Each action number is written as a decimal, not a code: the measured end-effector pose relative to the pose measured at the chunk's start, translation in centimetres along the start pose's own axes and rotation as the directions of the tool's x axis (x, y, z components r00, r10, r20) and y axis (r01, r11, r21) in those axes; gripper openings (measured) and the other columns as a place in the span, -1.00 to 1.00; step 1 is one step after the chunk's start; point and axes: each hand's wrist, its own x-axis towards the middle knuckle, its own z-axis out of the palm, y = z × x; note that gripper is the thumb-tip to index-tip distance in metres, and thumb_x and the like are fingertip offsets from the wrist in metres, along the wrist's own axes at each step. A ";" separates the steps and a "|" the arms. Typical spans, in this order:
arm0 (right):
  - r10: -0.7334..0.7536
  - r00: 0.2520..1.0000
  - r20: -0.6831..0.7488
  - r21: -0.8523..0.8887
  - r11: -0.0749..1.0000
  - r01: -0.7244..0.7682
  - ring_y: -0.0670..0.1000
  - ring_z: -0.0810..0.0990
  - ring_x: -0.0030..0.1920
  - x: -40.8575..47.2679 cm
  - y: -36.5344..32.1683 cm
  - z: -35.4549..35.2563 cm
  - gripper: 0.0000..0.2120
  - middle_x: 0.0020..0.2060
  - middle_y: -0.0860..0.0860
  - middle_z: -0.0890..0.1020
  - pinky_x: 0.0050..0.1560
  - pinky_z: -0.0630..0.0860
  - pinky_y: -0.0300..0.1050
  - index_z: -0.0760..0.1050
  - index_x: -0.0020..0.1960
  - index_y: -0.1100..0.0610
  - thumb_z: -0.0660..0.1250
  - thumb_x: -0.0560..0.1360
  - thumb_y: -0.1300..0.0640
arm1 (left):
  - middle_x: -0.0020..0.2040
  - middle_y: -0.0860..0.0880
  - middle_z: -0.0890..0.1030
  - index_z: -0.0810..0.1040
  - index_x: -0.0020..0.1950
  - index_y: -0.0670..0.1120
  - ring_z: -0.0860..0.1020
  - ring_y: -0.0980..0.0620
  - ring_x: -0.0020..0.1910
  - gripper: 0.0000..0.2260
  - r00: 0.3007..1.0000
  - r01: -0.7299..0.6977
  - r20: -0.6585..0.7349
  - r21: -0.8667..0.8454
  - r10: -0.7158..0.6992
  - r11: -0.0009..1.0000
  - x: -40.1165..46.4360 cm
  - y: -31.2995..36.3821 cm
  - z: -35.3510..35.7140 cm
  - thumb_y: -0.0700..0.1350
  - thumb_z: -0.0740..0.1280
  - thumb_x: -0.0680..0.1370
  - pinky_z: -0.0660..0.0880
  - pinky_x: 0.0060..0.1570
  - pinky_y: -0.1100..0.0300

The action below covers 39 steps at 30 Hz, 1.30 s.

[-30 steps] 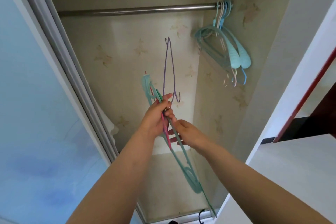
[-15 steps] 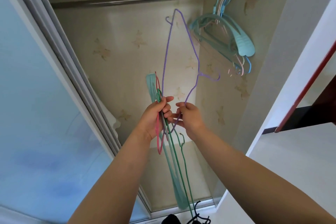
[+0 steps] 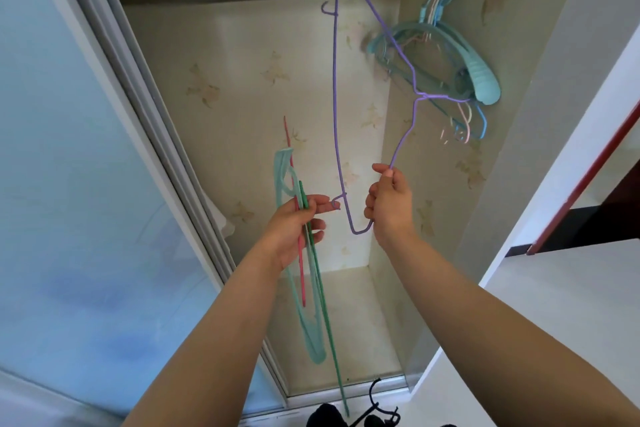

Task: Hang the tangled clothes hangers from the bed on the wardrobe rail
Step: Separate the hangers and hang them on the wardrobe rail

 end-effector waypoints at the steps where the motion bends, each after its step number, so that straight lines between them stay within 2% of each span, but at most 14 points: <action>1: 0.004 1.000 0.026 -0.045 0.999 -0.002 -0.10 0.19 -0.53 0.2 -0.2 -0.4 -0.78 -0.44 -0.04 0.26 -0.55 0.16 -0.28 0.45 0.01 0.08 0.04 0.66 0.11 | -0.01 -0.09 0.68 0.52 0.05 -0.17 0.41 0.10 -0.46 -0.83 0.999 -0.018 -0.039 -0.008 0.018 1.000 0.0 -0.1 -0.1 -0.24 0.14 0.66 0.42 -0.38 0.23; 4: 0.021 0.991 0.130 -0.196 0.981 0.005 -0.12 0.21 -0.55 0.3 0.2 -1.7 -0.80 -0.48 -0.08 0.29 -0.54 0.17 -0.28 0.50 0.00 0.13 0.10 0.63 0.17 | -0.13 -0.03 0.66 0.53 -0.01 -0.14 0.23 0.14 -0.55 -0.81 0.987 -0.052 -0.156 -0.019 0.049 0.998 0.7 -0.3 -0.5 -0.27 0.13 0.64 0.23 -0.52 0.31; 8: 0.046 0.974 0.223 -0.353 0.935 0.036 -0.10 0.22 -0.55 -0.5 1.5 -3.4 -0.78 -0.46 -0.03 0.32 -0.55 0.18 -0.30 0.53 -0.01 0.08 0.11 0.65 0.09 | -0.31 -0.01 0.46 0.54 -0.04 -0.12 0.22 0.15 -0.55 -0.78 0.970 -0.069 -0.234 0.003 0.068 0.998 1.5 0.0 -0.5 -0.29 0.11 0.62 0.20 -0.56 0.30; 12: 0.048 0.971 0.236 -0.582 0.807 0.102 -0.16 0.28 -0.63 -0.7 2.4 -4.1 -0.79 -0.40 0.02 0.40 -0.60 0.24 -0.34 0.53 0.05 0.10 0.11 0.63 0.15 | -0.36 -0.01 0.42 0.52 -0.05 -0.12 0.23 0.15 -0.57 -0.79 0.958 -0.095 -0.274 -0.008 0.089 0.995 2.0 0.5 -0.1 -0.30 0.12 0.61 0.21 -0.56 0.29; 13: 0.044 0.970 0.240 -0.591 0.799 0.110 -0.15 0.27 -0.64 -0.6 2.3 -4.1 -0.79 -0.39 0.03 0.40 -0.60 0.23 -0.33 0.52 0.09 0.13 0.10 0.62 0.18 | -0.36 -0.01 0.42 0.51 -0.05 -0.11 0.24 0.15 -0.57 -0.79 0.956 -0.099 -0.280 -0.009 0.093 0.995 2.2 0.6 -0.1 -0.30 0.12 0.61 0.22 -0.56 0.29; 15: 0.028 0.971 0.238 -0.518 0.849 0.103 -0.15 0.22 -0.59 -0.2 1.0 -3.5 -0.73 -0.41 0.02 0.37 -0.58 0.22 -0.29 0.48 0.20 0.14 0.08 0.60 0.26 | -0.36 -0.01 0.41 0.50 -0.06 -0.11 0.24 0.16 -0.59 -0.78 0.956 -0.104 -0.277 -0.015 0.096 0.994 2.6 1.1 0.0 -0.31 0.10 0.60 0.21 -0.57 0.29; 19: -0.058 0.980 0.190 -0.362 0.924 0.125 -0.06 0.20 -0.53 2.4 -5.5 -2.0 -0.52 -0.40 0.05 0.30 -0.59 0.15 -0.34 0.36 0.33 -0.05 0.03 0.54 0.36 | -0.36 -0.01 0.38 0.49 -0.07 -0.12 0.22 0.16 -0.61 -0.78 0.967 -0.106 -0.238 -0.041 0.093 0.993 3.6 2.9 0.4 -0.32 0.08 0.60 0.19 -0.61 0.32; 24: -0.148 0.985 0.091 -0.362 0.916 0.172 -0.14 0.18 -0.64 6.5 -12.6 -0.4 -0.42 -0.41 0.02 0.35 -0.61 0.12 -0.40 0.30 0.46 0.03 0.00 0.52 0.42 | -0.36 -0.01 0.37 0.48 -0.04 -0.11 0.22 0.17 -0.61 -0.80 0.981 -0.108 -0.166 -0.043 0.099 0.993 4.2 5.5 1.5 -0.30 0.09 0.62 0.18 -0.60 0.33; 27: -0.149 0.987 0.065 -0.424 0.891 0.163 -0.06 0.17 -0.53 8.5 -15.2 0.5 -0.37 -0.40 0.03 0.35 -0.61 0.11 -0.38 0.29 0.48 0.05 0.00 0.50 0.48 | -0.43 0.02 0.34 0.46 -0.06 -0.11 0.21 0.17 -0.61 -0.78 0.986 -0.128 -0.113 -0.040 0.123 0.991 4.5 6.3 2.3 -0.31 0.06 0.62 0.17 -0.59 0.33; 31: -0.097 0.994 0.058 -0.573 0.812 0.112 -0.01 0.23 -0.46 9.7 -15.4 0.8 -0.41 -0.37 0.07 0.36 -0.54 0.18 -0.24 0.34 0.44 0.08 -0.04 0.52 0.46 | -0.49 0.07 0.26 0.46 -0.06 -0.10 0.20 0.15 -0.55 -0.78 0.989 -0.143 -0.032 -0.023 0.142 0.989 4.6 6.6 2.4 -0.25 0.06 0.65 0.18 -0.49 0.28; 35: -0.054 0.999 -0.005 -0.545 0.838 0.042 -0.03 0.30 -0.42 10.9 -15.2 -0.4 -0.50 -0.33 0.02 0.37 -0.53 0.33 -0.13 0.35 0.43 0.13 0.02 0.54 0.42 | -0.47 0.05 0.30 0.47 -0.07 -0.07 0.27 0.09 -0.45 -0.80 0.994 -0.102 -0.041 0.046 0.104 0.994 4.4 6.3 1.8 -0.19 0.10 0.67 0.34 -0.36 0.19; 39: -0.108 0.989 -0.096 -0.481 0.875 0.049 0.00 0.30 -0.44 11.4 -14.7 -1.2 -0.51 -0.30 0.06 0.46 -0.48 0.22 -0.16 0.35 0.42 0.11 0.02 0.55 0.39 | -0.44 0.04 0.28 0.46 -0.04 -0.06 0.26 0.09 -0.43 -0.83 0.996 -0.091 -0.021 0.058 0.092 0.994 4.1 5.9 1.2 -0.19 0.11 0.66 0.30 -0.33 0.19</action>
